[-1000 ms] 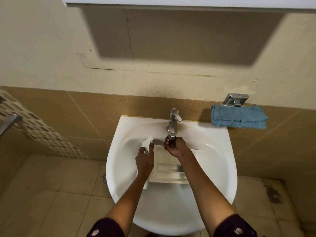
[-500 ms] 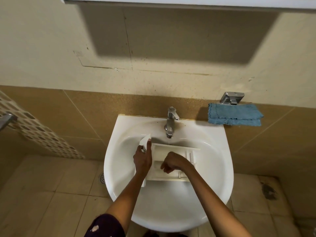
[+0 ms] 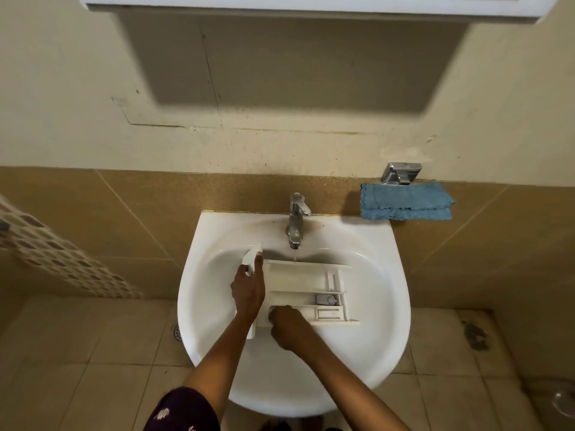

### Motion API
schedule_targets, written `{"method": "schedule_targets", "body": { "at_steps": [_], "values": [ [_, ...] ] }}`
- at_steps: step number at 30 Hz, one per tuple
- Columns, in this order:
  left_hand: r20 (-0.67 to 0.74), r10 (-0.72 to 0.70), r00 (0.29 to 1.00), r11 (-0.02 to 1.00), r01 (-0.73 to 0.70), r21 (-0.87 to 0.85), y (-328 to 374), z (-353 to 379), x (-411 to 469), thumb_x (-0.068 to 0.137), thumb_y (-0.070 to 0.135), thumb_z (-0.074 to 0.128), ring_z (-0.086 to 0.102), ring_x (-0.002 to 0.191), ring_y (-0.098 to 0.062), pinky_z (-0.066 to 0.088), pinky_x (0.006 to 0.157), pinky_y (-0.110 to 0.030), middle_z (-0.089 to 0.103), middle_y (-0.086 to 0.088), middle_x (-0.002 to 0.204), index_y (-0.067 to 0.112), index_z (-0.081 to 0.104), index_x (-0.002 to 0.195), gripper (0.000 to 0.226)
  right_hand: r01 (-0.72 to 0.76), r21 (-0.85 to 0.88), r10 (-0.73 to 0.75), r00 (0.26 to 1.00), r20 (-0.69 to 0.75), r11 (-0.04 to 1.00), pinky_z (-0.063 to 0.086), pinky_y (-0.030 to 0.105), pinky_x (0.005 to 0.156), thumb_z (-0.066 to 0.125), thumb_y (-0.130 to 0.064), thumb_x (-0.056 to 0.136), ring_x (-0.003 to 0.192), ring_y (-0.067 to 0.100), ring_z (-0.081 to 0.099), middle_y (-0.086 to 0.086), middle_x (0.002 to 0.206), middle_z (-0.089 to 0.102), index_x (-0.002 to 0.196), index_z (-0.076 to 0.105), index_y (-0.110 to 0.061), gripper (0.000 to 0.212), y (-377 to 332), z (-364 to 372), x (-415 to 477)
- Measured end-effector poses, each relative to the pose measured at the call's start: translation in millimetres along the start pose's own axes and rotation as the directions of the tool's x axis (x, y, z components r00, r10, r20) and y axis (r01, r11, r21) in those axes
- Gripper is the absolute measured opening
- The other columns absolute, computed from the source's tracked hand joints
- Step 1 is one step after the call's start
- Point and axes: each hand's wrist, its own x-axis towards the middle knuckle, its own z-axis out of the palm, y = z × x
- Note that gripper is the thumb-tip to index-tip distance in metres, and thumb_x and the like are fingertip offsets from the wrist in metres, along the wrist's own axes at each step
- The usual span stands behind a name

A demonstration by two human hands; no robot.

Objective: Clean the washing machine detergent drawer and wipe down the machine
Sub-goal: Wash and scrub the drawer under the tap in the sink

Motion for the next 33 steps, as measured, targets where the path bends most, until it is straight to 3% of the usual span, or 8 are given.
{"method": "schedule_targets", "body": {
  "at_steps": [6,9,13,20,27,31,33],
  "values": [
    [-0.002,-0.006,1.0,1.0,0.006,0.002,2,-1,-1,0.091,0.056,0.041,0.052,0.117,-0.034,0.036,0.106,-0.048,0.056,-0.015,0.128,0.007,0.051,0.127,0.062,-0.216,-0.072,0.205,0.97,-0.131,0.974,0.041,0.034,0.099,0.039,-0.005,0.094,0.124,0.029,0.048,0.015,0.133,0.05,0.128,0.048,-0.002,0.035,38,-14,-7],
    [0.0,-0.005,1.0,1.0,0.005,-0.002,2,-1,-3,0.091,0.055,0.041,0.052,0.117,-0.034,0.035,0.106,-0.048,0.056,-0.016,0.128,0.006,0.052,0.127,0.061,-0.121,-0.089,0.11,0.986,-0.129,0.989,0.041,0.034,0.099,0.043,-0.005,0.094,0.122,0.029,0.051,0.016,0.131,0.053,0.125,0.051,-0.001,0.033,21,-6,-7],
    [-0.008,0.008,1.0,1.0,-0.008,-0.03,2,-2,-6,0.091,0.053,0.043,0.05,0.12,-0.034,0.034,0.107,-0.047,0.055,-0.017,0.131,0.006,0.051,0.129,0.061,0.031,0.044,-0.025,0.993,-0.114,0.999,0.039,0.03,0.099,0.041,-0.007,0.096,0.119,0.028,0.052,0.016,0.129,0.055,0.126,0.055,-0.004,0.033,12,5,-7],
    [-0.023,0.057,0.998,0.997,-0.059,-0.058,-1,-7,-18,0.092,0.05,0.042,0.055,0.111,-0.033,0.037,0.103,-0.047,0.06,-0.017,0.122,0.008,0.053,0.123,0.053,-0.136,-0.039,0.128,0.977,-0.173,0.99,0.043,0.028,0.093,0.039,-0.009,0.095,0.119,0.024,0.053,0.014,0.128,0.054,0.123,0.051,-0.004,0.031,50,-7,-9],
    [-0.03,0.127,0.991,0.975,-0.13,-0.178,1,-21,-34,0.095,0.043,0.039,0.055,0.104,-0.034,0.04,0.097,-0.041,0.06,-0.019,0.116,0.01,0.051,0.129,0.049,-0.071,0.292,0.184,0.905,-0.383,0.954,0.045,0.026,0.082,0.045,-0.013,0.09,0.106,0.025,0.059,0.005,0.11,0.065,0.099,0.068,-0.012,0.025,51,-43,-10],
    [-0.026,0.104,0.994,0.938,-0.107,-0.329,11,-31,-29,0.098,0.042,0.032,0.044,0.128,-0.03,0.027,0.111,-0.043,0.05,-0.011,0.137,0.014,0.046,0.136,0.048,0.039,0.433,0.171,0.884,-0.436,0.9,0.044,0.023,0.07,0.04,-0.002,0.087,0.088,0.021,0.064,0.002,0.093,0.067,0.09,0.07,-0.014,0.032,57,-71,-11],
    [0.007,0.043,0.999,0.92,-0.037,-0.39,14,-36,-22,0.095,0.052,0.033,0.046,0.126,-0.03,0.031,0.11,-0.041,0.055,-0.009,0.13,0.015,0.056,0.126,0.053,0.09,0.431,0.148,0.86,-0.489,0.898,0.043,0.023,0.07,0.038,-0.001,0.09,0.084,0.021,0.063,0.003,0.089,0.067,0.092,0.069,-0.012,0.033,56,-75,-9]
  ]
}}
